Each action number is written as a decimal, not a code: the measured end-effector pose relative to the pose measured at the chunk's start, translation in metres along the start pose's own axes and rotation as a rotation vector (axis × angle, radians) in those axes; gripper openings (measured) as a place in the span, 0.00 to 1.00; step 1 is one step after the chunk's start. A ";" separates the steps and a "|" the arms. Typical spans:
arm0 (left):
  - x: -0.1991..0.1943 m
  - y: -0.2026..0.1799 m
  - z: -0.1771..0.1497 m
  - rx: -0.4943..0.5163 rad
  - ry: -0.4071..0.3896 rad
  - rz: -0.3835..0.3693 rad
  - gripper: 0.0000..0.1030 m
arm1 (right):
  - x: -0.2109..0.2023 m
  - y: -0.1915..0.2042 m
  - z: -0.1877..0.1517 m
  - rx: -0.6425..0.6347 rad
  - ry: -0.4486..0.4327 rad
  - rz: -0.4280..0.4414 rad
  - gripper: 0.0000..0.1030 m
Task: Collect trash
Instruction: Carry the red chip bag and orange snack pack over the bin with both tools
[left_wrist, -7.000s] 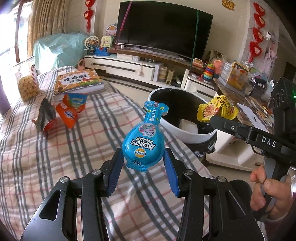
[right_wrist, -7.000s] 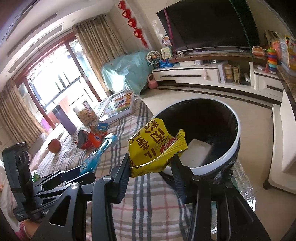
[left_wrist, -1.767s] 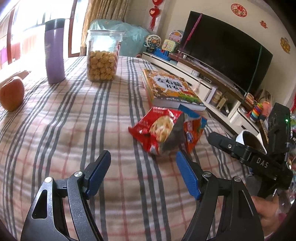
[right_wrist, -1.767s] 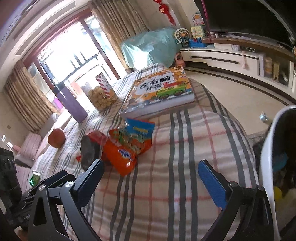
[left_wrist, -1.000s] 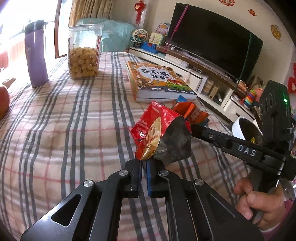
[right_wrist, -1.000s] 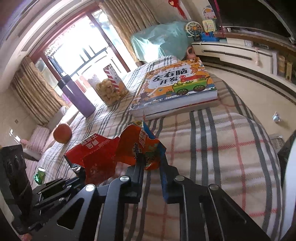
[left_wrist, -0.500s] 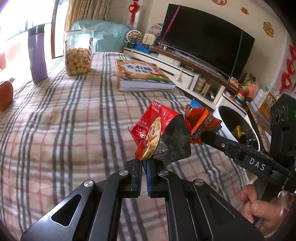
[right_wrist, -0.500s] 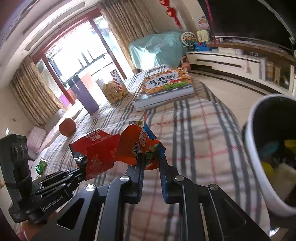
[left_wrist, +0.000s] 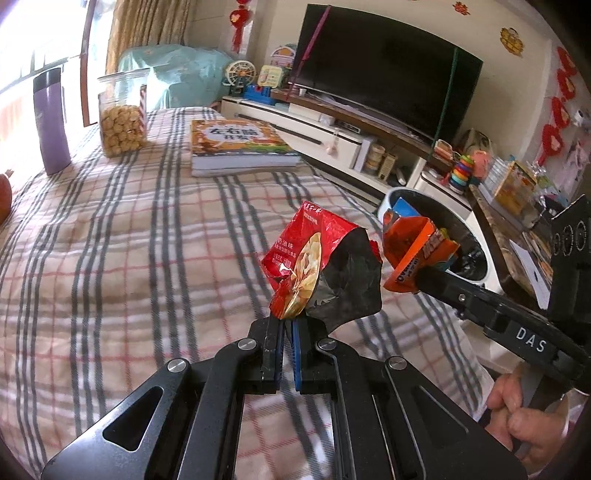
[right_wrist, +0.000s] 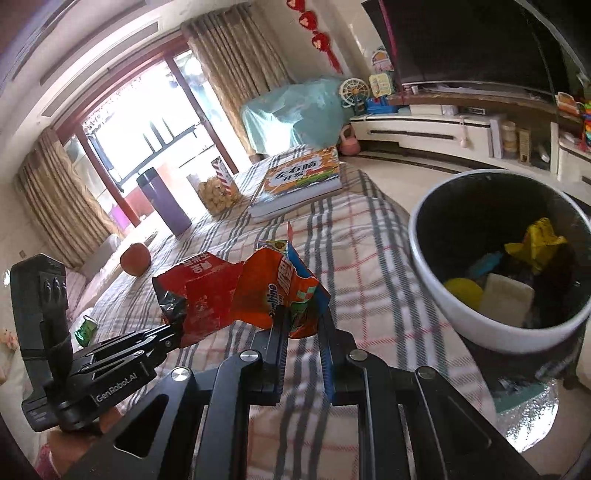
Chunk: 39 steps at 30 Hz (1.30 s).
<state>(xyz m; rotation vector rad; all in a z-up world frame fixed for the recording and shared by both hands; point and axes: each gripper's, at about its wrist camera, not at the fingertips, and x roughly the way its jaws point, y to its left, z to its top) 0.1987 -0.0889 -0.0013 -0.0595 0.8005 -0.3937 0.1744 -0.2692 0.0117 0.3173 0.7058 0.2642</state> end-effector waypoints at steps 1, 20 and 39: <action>0.000 -0.003 -0.001 0.004 0.001 -0.003 0.03 | -0.004 -0.002 -0.001 0.006 -0.005 -0.002 0.15; 0.002 -0.049 -0.003 0.083 0.016 -0.047 0.03 | -0.051 -0.034 -0.010 0.068 -0.083 -0.051 0.15; 0.016 -0.094 0.008 0.151 0.029 -0.101 0.03 | -0.080 -0.079 -0.006 0.114 -0.114 -0.131 0.15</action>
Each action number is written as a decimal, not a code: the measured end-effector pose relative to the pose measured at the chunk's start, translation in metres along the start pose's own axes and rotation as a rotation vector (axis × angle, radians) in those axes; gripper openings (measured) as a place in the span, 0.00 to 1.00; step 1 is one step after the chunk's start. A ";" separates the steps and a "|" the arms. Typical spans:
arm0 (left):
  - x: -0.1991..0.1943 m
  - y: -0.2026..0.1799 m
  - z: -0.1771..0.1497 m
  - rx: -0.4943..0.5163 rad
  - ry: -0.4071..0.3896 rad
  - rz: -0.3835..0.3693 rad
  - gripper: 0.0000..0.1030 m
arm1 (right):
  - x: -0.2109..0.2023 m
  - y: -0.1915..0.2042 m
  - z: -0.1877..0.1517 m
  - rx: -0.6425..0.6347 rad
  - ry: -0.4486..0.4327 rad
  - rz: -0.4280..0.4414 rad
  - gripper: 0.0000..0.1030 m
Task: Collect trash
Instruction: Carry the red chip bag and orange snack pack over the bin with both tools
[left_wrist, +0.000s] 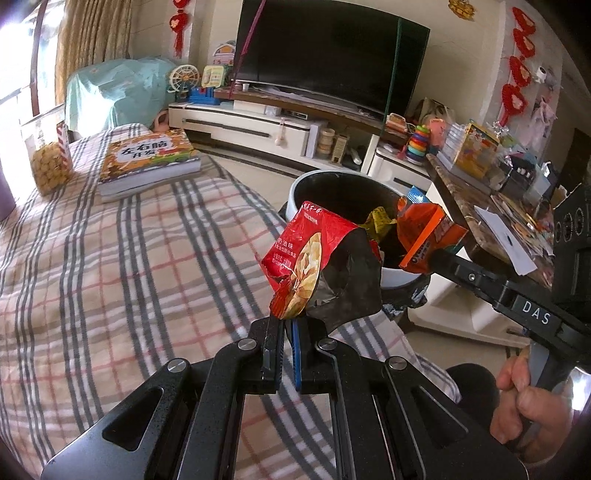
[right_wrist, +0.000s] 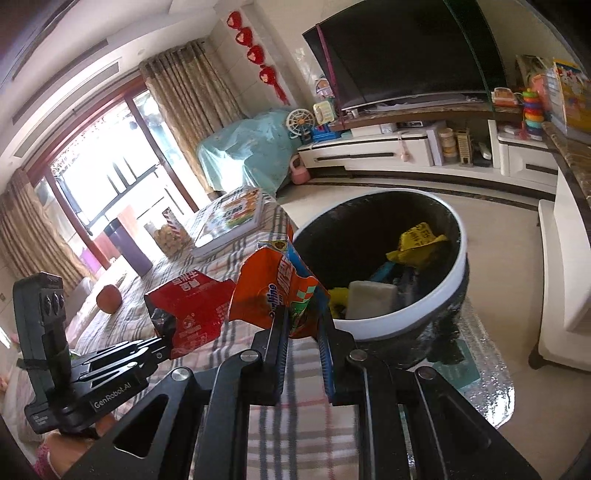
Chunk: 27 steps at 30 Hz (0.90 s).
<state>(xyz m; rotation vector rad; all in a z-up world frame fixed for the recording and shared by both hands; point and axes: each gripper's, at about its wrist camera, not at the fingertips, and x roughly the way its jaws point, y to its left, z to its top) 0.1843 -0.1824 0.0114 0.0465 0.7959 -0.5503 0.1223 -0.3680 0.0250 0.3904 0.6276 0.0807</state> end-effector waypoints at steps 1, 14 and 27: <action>0.001 -0.001 0.001 0.001 0.001 -0.002 0.03 | 0.000 -0.001 0.001 0.001 0.000 -0.001 0.15; 0.013 -0.021 0.018 0.041 -0.002 -0.017 0.03 | -0.002 -0.022 0.012 0.022 -0.012 -0.039 0.15; 0.028 -0.036 0.037 0.070 -0.006 -0.028 0.03 | 0.004 -0.037 0.028 0.025 -0.013 -0.070 0.15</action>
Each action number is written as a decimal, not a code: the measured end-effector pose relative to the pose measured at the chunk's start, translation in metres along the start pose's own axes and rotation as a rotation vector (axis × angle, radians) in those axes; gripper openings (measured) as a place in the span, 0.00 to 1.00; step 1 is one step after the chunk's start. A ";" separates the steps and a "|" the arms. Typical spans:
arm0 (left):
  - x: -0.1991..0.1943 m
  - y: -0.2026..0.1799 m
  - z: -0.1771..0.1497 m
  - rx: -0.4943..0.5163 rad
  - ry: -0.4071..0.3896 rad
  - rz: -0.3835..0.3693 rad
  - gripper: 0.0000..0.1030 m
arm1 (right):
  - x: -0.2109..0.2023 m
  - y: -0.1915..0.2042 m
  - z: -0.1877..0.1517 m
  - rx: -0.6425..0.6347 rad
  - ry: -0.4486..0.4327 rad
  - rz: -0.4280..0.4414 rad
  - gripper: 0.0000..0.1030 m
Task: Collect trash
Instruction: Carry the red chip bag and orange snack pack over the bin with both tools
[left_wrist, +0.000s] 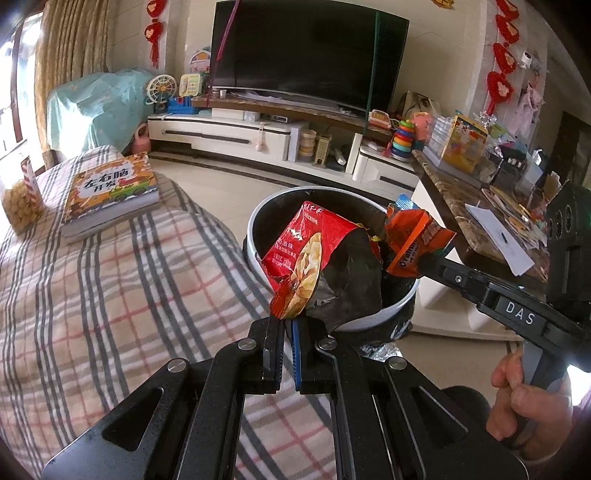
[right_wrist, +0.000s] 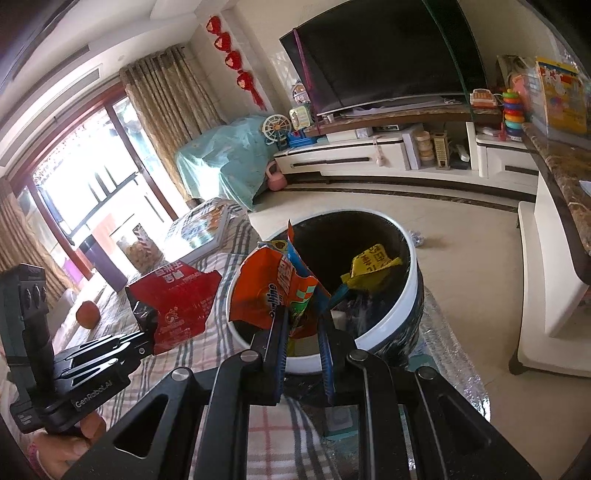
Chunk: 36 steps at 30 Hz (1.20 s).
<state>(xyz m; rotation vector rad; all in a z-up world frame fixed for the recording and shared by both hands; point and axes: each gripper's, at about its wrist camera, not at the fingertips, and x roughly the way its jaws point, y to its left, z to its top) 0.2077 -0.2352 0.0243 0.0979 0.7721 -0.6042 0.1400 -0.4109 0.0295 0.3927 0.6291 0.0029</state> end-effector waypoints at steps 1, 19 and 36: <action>0.002 -0.001 0.001 0.002 0.000 0.001 0.03 | 0.001 -0.001 0.002 0.001 0.000 -0.001 0.15; 0.023 -0.012 0.017 0.017 0.006 0.001 0.03 | 0.014 -0.006 0.016 -0.019 0.004 -0.027 0.15; 0.035 -0.013 0.027 0.022 0.012 0.005 0.03 | 0.028 -0.010 0.021 -0.026 0.035 -0.042 0.15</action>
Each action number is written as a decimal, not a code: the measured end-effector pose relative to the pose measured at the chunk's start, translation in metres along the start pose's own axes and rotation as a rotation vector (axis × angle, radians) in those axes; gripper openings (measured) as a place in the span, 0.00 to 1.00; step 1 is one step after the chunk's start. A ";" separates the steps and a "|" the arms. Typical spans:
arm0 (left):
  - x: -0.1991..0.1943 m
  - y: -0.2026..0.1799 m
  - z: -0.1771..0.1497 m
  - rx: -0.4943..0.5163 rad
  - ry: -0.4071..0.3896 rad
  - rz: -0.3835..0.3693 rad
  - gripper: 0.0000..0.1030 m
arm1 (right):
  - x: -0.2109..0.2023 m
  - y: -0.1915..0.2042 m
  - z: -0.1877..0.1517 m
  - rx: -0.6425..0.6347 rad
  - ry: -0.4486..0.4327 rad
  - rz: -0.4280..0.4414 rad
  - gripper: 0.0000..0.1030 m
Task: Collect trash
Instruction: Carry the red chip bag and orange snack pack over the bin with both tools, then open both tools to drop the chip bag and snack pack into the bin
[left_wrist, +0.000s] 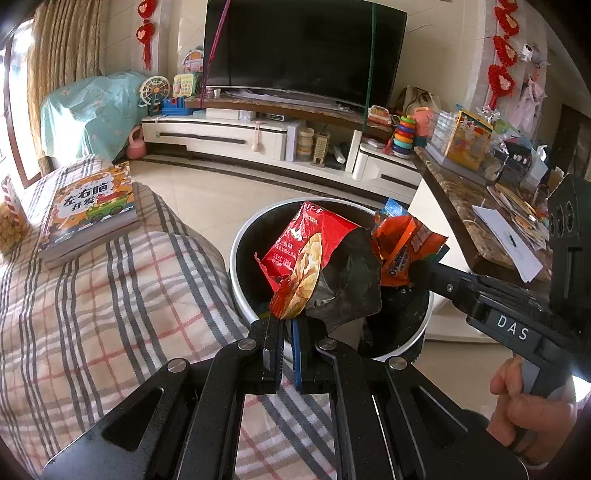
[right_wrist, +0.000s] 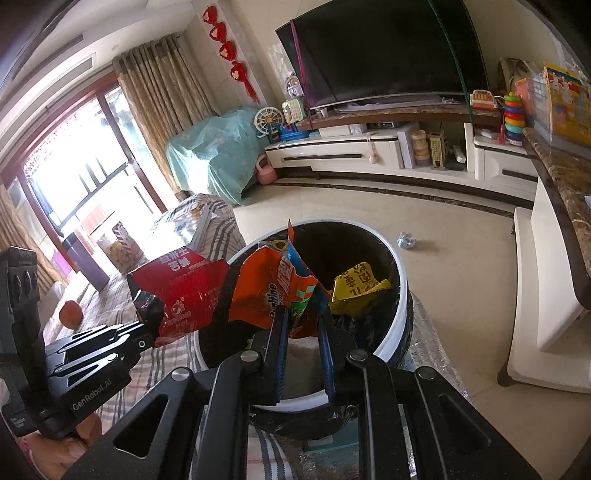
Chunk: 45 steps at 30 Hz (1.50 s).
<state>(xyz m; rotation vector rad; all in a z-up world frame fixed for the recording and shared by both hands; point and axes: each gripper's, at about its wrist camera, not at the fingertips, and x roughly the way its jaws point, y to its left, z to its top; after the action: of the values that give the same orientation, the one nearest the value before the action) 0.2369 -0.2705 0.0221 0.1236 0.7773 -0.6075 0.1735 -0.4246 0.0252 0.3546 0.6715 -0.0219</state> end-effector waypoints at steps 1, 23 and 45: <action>0.001 0.000 0.001 0.001 0.000 0.001 0.03 | 0.001 0.000 0.000 0.000 0.002 -0.002 0.15; 0.022 -0.006 0.010 0.011 0.028 0.004 0.03 | 0.018 -0.008 0.007 -0.012 0.056 -0.029 0.15; 0.015 -0.003 0.010 -0.009 0.018 0.033 0.36 | 0.016 -0.015 0.016 0.033 0.056 -0.037 0.52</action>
<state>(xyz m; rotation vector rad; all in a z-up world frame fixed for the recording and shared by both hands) 0.2495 -0.2835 0.0193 0.1332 0.7940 -0.5724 0.1933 -0.4427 0.0225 0.3758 0.7334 -0.0585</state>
